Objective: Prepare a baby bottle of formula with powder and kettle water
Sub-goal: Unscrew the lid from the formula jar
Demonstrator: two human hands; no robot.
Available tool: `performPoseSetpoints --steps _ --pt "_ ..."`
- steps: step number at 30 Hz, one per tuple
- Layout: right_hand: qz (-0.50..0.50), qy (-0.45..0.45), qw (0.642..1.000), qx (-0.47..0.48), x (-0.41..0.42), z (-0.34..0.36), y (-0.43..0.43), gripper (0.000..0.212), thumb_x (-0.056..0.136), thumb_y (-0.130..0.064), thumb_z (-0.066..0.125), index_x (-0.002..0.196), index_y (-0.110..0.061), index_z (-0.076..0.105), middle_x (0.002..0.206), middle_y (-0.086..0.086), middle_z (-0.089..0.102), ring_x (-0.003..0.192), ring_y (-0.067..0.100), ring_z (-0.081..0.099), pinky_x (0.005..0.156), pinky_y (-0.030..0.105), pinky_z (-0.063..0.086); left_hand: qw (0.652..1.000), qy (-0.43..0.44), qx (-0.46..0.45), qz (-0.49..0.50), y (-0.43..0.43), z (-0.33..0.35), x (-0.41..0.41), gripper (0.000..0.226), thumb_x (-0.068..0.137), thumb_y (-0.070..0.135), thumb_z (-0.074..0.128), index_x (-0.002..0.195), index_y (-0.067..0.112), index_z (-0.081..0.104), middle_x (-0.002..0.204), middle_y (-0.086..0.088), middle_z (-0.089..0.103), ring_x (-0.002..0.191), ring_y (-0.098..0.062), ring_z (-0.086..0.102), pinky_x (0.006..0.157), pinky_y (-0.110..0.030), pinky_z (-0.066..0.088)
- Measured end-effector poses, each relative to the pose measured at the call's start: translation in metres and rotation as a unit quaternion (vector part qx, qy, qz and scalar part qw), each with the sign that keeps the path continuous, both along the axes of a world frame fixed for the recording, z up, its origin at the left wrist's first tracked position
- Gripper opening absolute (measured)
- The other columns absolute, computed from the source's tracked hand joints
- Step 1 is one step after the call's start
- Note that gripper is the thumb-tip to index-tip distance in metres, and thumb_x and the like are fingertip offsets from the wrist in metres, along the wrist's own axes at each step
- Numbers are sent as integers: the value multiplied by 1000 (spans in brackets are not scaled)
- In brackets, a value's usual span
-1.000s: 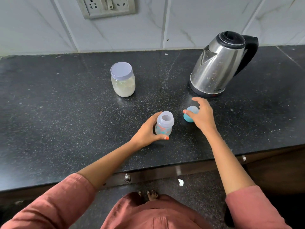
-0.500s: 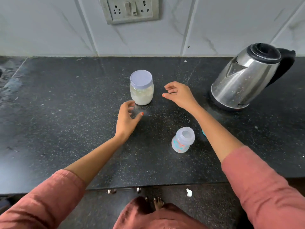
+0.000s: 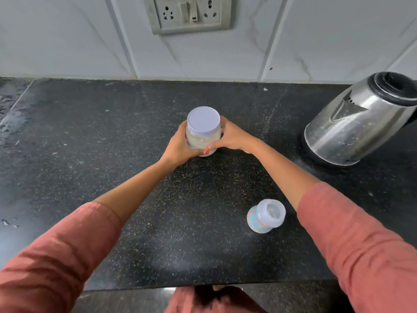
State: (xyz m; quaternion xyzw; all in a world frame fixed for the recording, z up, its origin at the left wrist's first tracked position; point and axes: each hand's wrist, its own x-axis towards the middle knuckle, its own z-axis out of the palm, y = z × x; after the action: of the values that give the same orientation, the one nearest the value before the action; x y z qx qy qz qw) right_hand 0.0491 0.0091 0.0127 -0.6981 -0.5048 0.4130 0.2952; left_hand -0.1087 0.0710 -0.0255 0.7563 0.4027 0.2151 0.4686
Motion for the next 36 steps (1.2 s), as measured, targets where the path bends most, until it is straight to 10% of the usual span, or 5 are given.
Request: performPoseSetpoints --steps 15,27,36 --pt "24 -52 998 10 -28 32 -41 95 62 -17 83 139 -16 28 138 3 44 126 19 42 106 37 38 999 -8 44 -6 -42 31 -36 93 62 21 84 139 17 32 135 -1 49 119 -13 47 100 -31 43" --pt "39 -71 997 20 -80 37 -105 97 56 -14 86 138 -17 32 139 0 44 127 16 40 100 27 33 1000 -11 28 1 -111 32 -84 93 62 12 84 139 18 33 121 13 47 111 -3 45 77 5 34" --pt "31 -84 996 -24 -100 20 -130 105 55 -20 86 140 -18 25 141 1 40 129 18 38 105 38 37 1000 -11 -9 5 -142 19 -105 94 59 18 87 137 21 34 119 18 48 110 0 48 86 -4 38"
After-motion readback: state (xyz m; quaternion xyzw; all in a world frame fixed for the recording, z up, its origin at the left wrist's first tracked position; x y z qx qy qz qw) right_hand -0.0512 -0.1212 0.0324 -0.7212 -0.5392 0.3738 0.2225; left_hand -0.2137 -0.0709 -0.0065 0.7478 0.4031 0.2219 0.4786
